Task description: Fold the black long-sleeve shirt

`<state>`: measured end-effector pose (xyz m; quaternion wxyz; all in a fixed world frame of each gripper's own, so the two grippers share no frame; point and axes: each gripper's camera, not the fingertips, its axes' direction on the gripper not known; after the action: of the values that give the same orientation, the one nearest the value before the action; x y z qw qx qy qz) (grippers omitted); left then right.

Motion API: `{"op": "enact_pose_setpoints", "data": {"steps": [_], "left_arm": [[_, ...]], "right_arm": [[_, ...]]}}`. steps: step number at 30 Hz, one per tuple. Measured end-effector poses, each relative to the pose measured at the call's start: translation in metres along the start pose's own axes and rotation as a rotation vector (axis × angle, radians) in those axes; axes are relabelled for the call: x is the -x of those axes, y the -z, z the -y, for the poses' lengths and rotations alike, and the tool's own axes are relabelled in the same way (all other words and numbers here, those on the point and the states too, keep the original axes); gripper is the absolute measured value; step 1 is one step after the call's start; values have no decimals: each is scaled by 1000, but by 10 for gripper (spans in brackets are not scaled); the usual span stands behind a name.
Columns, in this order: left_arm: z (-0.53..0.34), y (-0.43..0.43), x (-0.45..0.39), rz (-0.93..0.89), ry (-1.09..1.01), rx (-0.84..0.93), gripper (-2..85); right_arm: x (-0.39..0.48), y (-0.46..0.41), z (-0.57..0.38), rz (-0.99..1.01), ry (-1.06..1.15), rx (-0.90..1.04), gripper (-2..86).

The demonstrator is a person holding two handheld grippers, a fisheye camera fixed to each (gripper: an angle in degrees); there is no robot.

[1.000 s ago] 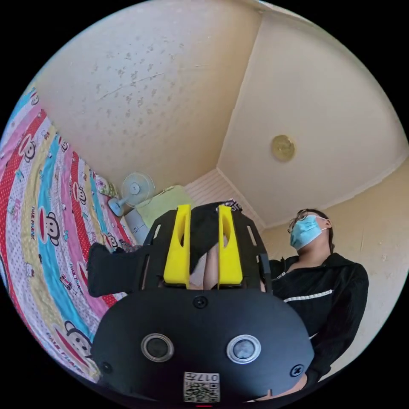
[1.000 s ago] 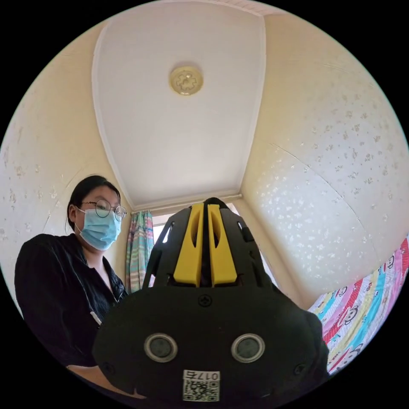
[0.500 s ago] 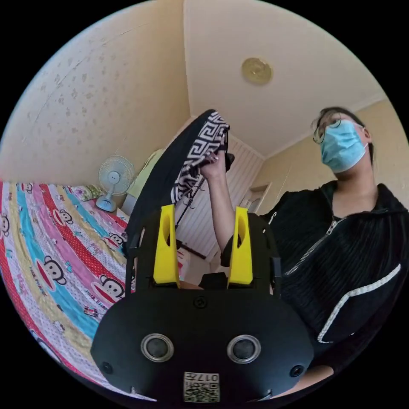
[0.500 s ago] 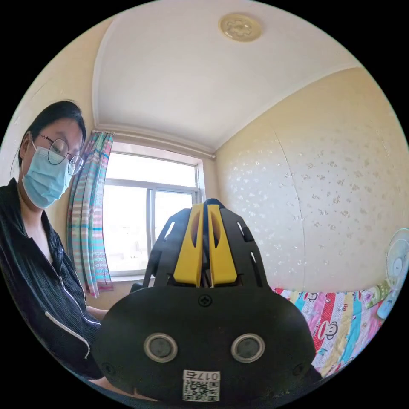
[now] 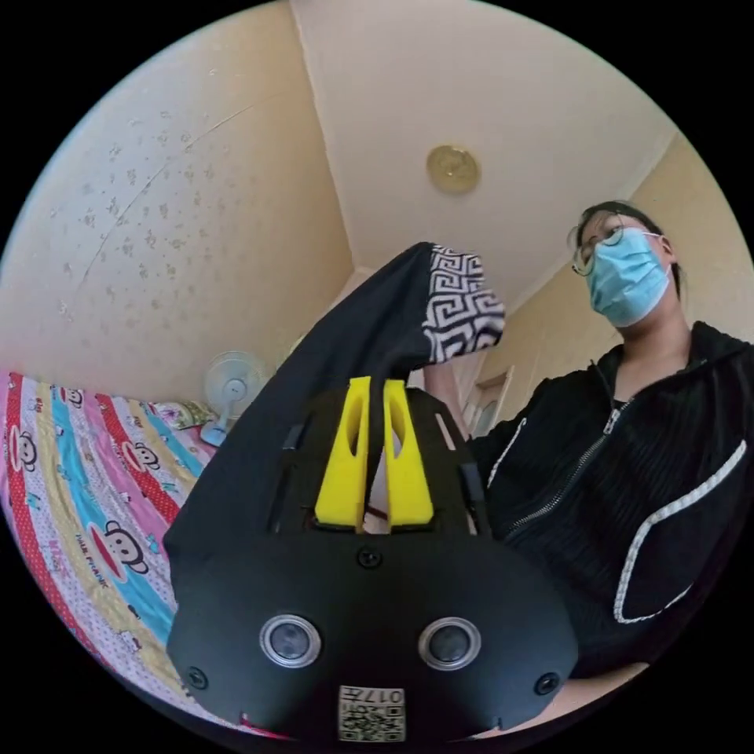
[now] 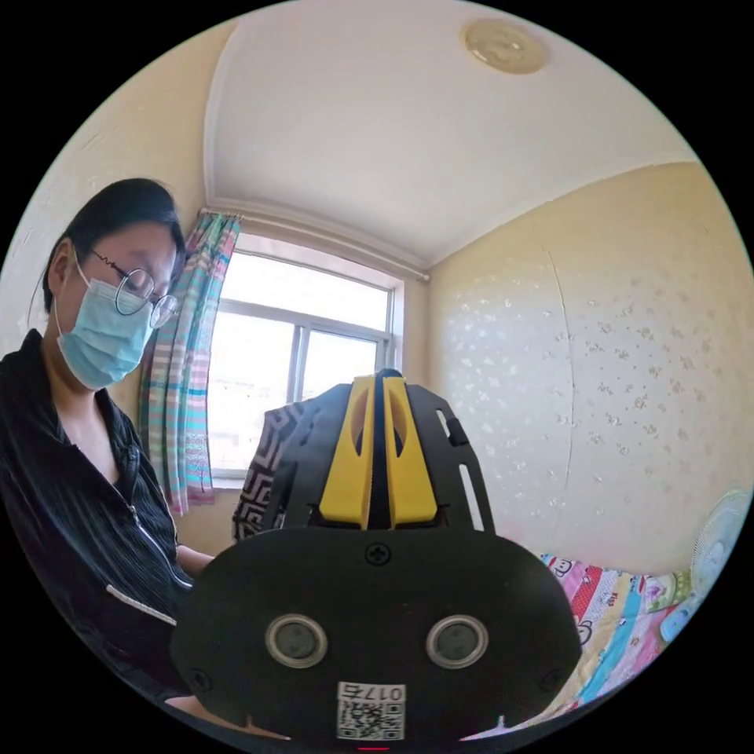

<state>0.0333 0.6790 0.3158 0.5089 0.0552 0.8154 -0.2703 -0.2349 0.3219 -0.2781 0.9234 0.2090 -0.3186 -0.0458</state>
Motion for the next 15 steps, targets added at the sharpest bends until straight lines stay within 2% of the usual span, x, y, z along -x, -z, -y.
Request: {"op": "enact_pose_setpoints", "data": {"steps": [1, 3, 6, 9, 15], "left_arm": [[1, 9, -4, -8, 6, -39, 4], [8, 53, -23, -36, 9, -226, -4], [36, 92, -51, -2, -15, -331, -8], [83, 97, -91, 44, -131, -243, -8], [159, 57, -186, 231, -366, -51, -8]], "right_arm": [[-2, -1, -4, -46, -13, 31, 16], [-9, 1, -13, -105, -52, 66, 17], [-24, 7, -32, -97, -139, 101, 18], [-33, 9, -54, -62, -205, 130, 20], [-39, 42, -96, -11, -203, 33, 27]]}}
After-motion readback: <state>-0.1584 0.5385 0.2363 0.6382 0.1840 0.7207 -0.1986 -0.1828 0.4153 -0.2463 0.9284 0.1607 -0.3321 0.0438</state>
